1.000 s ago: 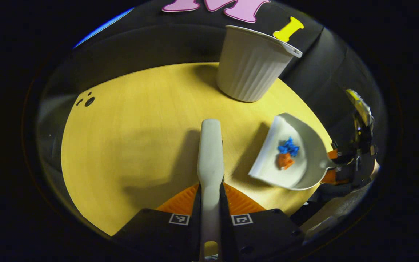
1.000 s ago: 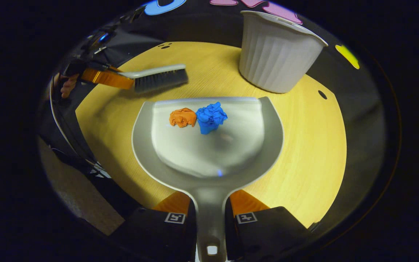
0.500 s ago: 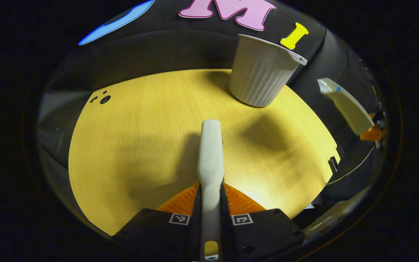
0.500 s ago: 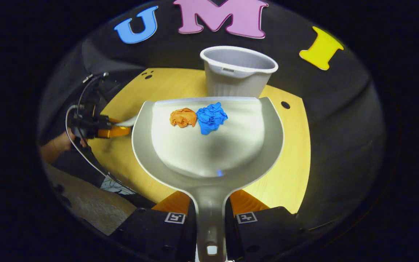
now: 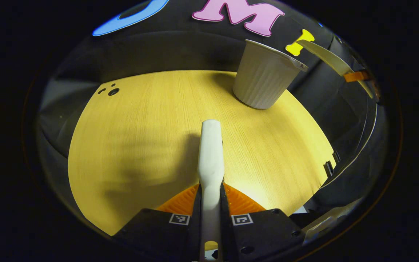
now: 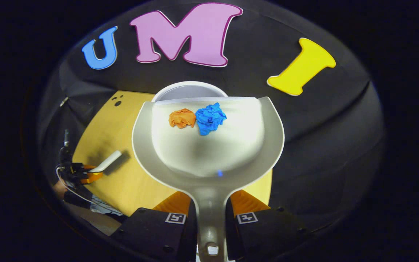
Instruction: Pick up the small broom and dustpan from the desktop, sweep the trash into the dustpan with the broom, and then empty the trash into the garbage bin.
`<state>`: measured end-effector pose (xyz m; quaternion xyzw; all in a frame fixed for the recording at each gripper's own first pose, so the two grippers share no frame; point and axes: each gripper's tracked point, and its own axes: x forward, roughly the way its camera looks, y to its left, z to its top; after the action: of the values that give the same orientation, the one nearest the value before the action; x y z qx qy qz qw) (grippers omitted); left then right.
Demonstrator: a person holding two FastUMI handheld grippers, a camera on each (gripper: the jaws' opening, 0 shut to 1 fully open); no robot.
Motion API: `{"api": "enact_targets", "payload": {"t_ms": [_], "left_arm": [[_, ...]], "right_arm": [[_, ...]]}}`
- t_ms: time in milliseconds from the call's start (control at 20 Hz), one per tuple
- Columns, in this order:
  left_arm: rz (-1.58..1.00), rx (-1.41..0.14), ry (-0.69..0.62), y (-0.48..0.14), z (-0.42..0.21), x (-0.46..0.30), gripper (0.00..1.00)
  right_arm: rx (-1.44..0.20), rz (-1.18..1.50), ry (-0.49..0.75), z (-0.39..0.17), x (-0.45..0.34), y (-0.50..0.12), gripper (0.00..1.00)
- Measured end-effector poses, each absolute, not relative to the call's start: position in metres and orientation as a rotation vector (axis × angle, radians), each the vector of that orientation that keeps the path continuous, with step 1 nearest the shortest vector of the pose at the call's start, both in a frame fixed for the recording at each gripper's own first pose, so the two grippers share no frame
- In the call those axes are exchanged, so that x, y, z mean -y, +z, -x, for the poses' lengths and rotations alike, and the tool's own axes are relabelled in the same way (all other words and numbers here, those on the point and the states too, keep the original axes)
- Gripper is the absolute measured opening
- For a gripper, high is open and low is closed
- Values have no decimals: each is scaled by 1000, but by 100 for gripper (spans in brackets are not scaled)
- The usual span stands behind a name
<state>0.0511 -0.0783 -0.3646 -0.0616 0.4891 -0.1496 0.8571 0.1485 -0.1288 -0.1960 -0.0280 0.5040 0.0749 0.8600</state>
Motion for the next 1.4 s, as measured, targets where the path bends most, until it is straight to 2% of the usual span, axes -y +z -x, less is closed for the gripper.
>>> {"api": "enact_targets", "payload": {"t_ms": [200,250,300,350,400,450,550,600,750,800,850,1050,1150,1400], "left_arm": [[122,-1017,-321,-364,-48,76,26],[125,-1015,-324,-363,-46,75,25],[128,-1014,-328,-362,-47,76,25],[128,-1011,-330,-362,-46,74,25],[129,-1009,-332,-362,-47,74,27],[128,-1008,-334,-363,-47,74,25],[127,-1003,-338,-362,-48,75,27],[127,-1002,-340,-360,-49,75,25],[125,-998,-348,-360,-49,77,25],[124,-998,-352,-359,-50,78,27],[123,-998,-355,-360,-50,79,25],[113,-994,-359,-359,-54,82,25],[107,-988,-350,-358,-56,82,25],[101,-977,-325,-352,-61,76,27]], "right_arm": [[-1088,311,87,-198,159,-196,36],[-1099,370,91,-206,159,-194,35],[-1114,430,99,-213,161,-193,39],[-1134,489,109,-219,161,-191,35],[-1165,550,119,-223,161,-193,39],[-1194,617,127,-227,161,-193,36],[-1259,708,146,-232,162,-197,32],[-1290,725,157,-233,162,-203,35],[-1310,715,166,-239,159,-204,36],[-1310,709,165,-240,159,-204,33],[-1317,711,166,-239,159,-206,36],[-1296,685,168,-240,160,-204,36],[-1260,623,173,-236,157,-203,33],[-1142,345,195,-204,131,-187,38]]}}
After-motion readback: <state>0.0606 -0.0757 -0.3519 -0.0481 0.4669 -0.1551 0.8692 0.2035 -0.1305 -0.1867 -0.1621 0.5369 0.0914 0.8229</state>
